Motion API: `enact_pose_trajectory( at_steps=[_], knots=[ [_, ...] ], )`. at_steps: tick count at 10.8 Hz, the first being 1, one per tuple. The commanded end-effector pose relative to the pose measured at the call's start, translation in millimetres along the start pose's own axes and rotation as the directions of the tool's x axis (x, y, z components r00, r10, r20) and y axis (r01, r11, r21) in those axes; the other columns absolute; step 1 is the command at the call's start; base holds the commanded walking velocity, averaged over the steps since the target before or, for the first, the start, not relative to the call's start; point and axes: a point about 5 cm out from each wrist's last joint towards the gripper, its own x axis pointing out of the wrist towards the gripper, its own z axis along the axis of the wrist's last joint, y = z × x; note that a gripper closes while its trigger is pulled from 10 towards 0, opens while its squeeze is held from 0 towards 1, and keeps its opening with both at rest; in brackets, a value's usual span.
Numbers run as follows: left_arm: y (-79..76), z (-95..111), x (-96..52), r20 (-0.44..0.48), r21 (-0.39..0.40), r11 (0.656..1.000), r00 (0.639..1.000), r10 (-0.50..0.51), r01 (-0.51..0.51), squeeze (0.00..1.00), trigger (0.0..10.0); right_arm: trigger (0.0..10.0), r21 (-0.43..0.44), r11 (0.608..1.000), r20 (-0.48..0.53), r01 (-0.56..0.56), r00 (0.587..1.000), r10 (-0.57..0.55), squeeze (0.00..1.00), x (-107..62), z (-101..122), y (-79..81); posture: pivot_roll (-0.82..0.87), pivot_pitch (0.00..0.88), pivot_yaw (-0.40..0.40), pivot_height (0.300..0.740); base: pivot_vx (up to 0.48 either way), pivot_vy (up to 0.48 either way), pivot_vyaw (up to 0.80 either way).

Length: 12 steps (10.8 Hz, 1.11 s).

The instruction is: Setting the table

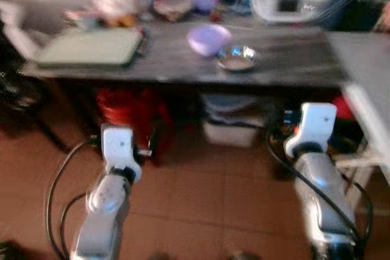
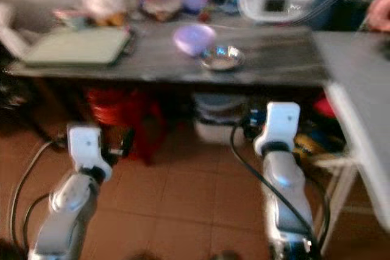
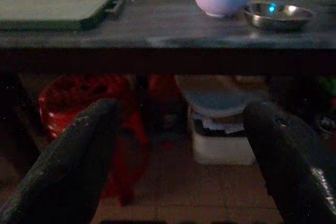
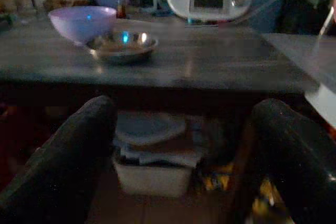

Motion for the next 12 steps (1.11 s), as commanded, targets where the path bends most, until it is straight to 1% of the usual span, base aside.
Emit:
enact_pose_trajectory(
  at_steps=[1,2,3,4,5,6,7,9,12],
  knots=[
    [3.0,5,-3.4,0.027,0.006,1.0,1.0,-0.008,0.008,0.0,10.0,10.0,-0.023,1.0,0.015,-0.003,1.0,0.003,0.0,-1.1,4,4.1,-0.05,0.0,0.058,0.74,0.0,-0.469,0.0],
    [3.6,3,-6.6,0.015,0.004,1.0,1.0,-0.009,0.009,0.0,10.0,10.0,-0.058,0.998,0.022,0.005,1.0,-0.004,0.0,-4.6,1,2.1,-0.05,0.0,0.059,0.74,0.0,-0.472,0.0],
    [5.2,1,-12.3,0.007,0.015,1.0,1.0,-0.01,0.01,0.0,10.0,10.0,-0.084,0.995,0.04,0.045,0.998,-0.042,0.0,-11.7,-2,-5.4,-0.05,0.0,0.061,0.74,0.0,-0.465,0.0],
    [4.9,-3,-17.0,-0.015,0.011,0.999,0.999,-0.031,0.032,0.0,10.0,10.0,-0.057,0.998,0.025,0.021,0.999,-0.02,0.0,-15.7,-5,-6.9,-0.05,0.0,0.065,0.74,0.0,-0.461,0.0],
    [-1.5,-2,-17.6,-0.018,0.018,0.996,0.997,-0.082,0.082,0.0,10.0,10.0,-0.073,0.997,0.01,0.037,0.999,-0.036,0.0,-15.1,-6,-6.3,-0.05,0.0,0.065,0.74,0.0,-0.45,0.0],
    [-6.5,1,-16.9,-0.005,0.029,0.993,0.994,-0.113,0.113,0.0,10.0,10.0,-0.05,0.998,0.032,0.042,0.999,-0.041,0.0,-14.4,-3,-5.7,-0.04,0.0,0.065,0.74,0.0,-0.431,0.0],
    [-8.1,2,-16.4,0.003,0.022,0.993,0.993,-0.119,0.119,0.0,10.0,10.0,-0.028,0.999,0.025,0.031,0.999,-0.03,0.0,-12.8,-3,-5.3,-0.05,0.0,0.065,0.74,0.0,-0.431,0.0],
    [-7.3,2,-16.1,-0.002,0.026,0.991,0.992,-0.128,0.128,0.0,10.0,10.0,-0.023,1.0,0.031,0.016,0.999,-0.016,0.0,-11.6,-2,-5.6,-0.05,0.0,0.063,0.74,0.0,-0.435,-0.62],
    [-7.8,3,-14.1,0.002,0.031,0.991,0.991,-0.132,0.131,0.0,10.0,10.0,-0.032,0.999,0.048,-0.012,0.999,0.014,0.0,-8.3,1,-3.5,-0.05,0.0,0.062,0.74,0.0,-0.439,0.0]
  ],
)
